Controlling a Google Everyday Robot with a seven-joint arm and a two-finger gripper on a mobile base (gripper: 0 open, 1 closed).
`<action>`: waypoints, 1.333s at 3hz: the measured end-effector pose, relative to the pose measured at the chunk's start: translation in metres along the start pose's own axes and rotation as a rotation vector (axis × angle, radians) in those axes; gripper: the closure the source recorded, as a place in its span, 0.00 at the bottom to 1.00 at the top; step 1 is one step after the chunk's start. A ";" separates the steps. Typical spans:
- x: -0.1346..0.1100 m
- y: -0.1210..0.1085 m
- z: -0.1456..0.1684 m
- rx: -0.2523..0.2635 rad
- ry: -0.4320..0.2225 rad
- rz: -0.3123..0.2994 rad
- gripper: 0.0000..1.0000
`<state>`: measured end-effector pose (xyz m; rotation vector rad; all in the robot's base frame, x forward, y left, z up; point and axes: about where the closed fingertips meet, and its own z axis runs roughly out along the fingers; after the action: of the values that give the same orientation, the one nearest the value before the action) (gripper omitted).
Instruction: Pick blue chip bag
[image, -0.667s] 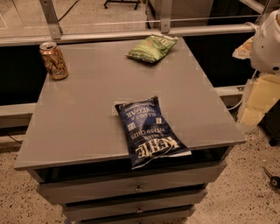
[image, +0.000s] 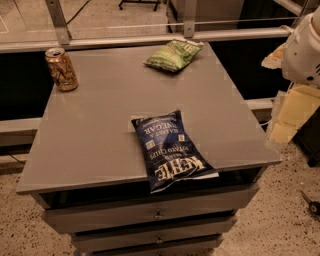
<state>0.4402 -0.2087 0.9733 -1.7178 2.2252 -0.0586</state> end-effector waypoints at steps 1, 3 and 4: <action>-0.026 0.005 0.025 -0.050 -0.083 0.031 0.00; -0.137 0.024 0.098 -0.183 -0.367 0.131 0.00; -0.164 0.030 0.117 -0.164 -0.421 0.135 0.00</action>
Offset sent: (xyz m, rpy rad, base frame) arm 0.0424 0.1627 -0.0713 0.4891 0.1371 -0.0009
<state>0.4813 -0.0254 0.8943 -1.4827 2.0614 0.4835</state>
